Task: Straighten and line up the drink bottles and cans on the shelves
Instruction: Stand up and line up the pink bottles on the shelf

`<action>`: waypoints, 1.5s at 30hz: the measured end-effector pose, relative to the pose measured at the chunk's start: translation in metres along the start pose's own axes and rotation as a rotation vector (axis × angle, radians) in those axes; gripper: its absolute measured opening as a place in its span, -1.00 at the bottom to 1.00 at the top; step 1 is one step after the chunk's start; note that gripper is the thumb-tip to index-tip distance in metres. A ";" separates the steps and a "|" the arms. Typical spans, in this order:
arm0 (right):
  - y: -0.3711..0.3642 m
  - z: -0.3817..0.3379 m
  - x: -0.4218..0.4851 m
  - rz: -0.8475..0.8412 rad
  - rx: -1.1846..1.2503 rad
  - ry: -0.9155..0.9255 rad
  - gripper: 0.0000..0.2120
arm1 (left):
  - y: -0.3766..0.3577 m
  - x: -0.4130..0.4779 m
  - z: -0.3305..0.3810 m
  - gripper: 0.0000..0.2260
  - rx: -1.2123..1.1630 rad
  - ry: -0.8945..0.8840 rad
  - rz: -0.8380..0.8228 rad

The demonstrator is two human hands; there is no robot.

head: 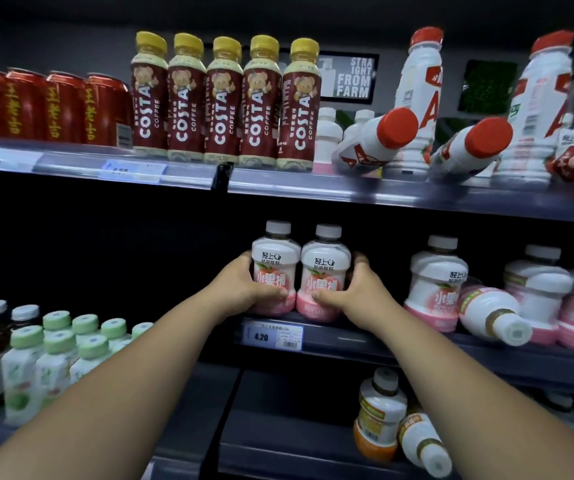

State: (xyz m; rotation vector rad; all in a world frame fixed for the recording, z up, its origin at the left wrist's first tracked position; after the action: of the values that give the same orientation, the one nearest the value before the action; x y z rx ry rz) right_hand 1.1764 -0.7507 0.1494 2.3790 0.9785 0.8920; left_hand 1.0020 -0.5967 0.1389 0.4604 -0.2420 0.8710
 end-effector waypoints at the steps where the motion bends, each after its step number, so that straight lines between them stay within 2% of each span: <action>1: -0.001 -0.002 0.001 -0.011 0.002 -0.004 -0.14 | 0.004 0.001 -0.002 -0.49 0.000 0.008 -0.007; 5: -0.009 -0.002 0.008 -0.046 0.043 -0.018 -0.05 | 0.010 0.000 -0.009 -0.51 -0.023 0.013 -0.050; 10: -0.012 -0.006 0.005 -0.039 0.098 -0.014 -0.12 | 0.011 0.000 -0.021 -0.48 -0.020 -0.013 -0.056; 13: -0.012 -0.008 -0.002 -0.019 0.100 -0.001 -0.17 | 0.011 -0.004 -0.018 -0.35 -0.015 -0.036 -0.064; 17: -0.006 -0.008 -0.016 0.057 0.107 0.041 0.01 | 0.026 -0.008 -0.006 -0.05 0.100 -0.148 0.109; 19: 0.004 -0.009 -0.025 0.079 0.123 0.068 0.02 | 0.027 -0.015 0.007 -0.10 0.185 -0.236 0.194; 24: 0.045 -0.010 -0.046 0.170 0.130 0.194 -0.36 | -0.004 -0.039 0.058 -0.33 0.399 -0.524 0.308; 29: 0.096 0.014 -0.064 0.264 0.091 0.266 -0.48 | -0.076 -0.054 0.095 -0.36 0.384 -0.619 0.239; 36: 0.159 0.072 -0.086 0.535 0.120 0.230 -0.62 | -0.181 -0.040 0.106 -0.35 0.274 -0.508 0.122; 41: 0.158 0.111 -0.097 0.627 0.101 0.152 -0.60 | -0.225 -0.016 0.091 -0.14 0.153 -0.268 0.117; 45: 0.138 0.125 -0.099 0.702 0.157 0.074 -0.57 | -0.244 -0.005 0.086 -0.10 0.141 -0.148 0.151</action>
State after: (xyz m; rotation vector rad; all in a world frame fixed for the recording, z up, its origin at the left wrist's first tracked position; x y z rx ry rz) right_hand 1.2730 -0.9317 0.1012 2.8933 0.2113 1.1738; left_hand 1.1874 -0.7767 0.1425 0.6451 -0.3564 1.0063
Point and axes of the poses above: each hand's wrist, its own x-axis towards the middle knuckle, its own y-axis out of the back of the hand, z = x × y, the point moved 2 cm from there along x, towards the middle knuckle, and after that the axes turned 1 degree about -x, right-handed, at the moved point
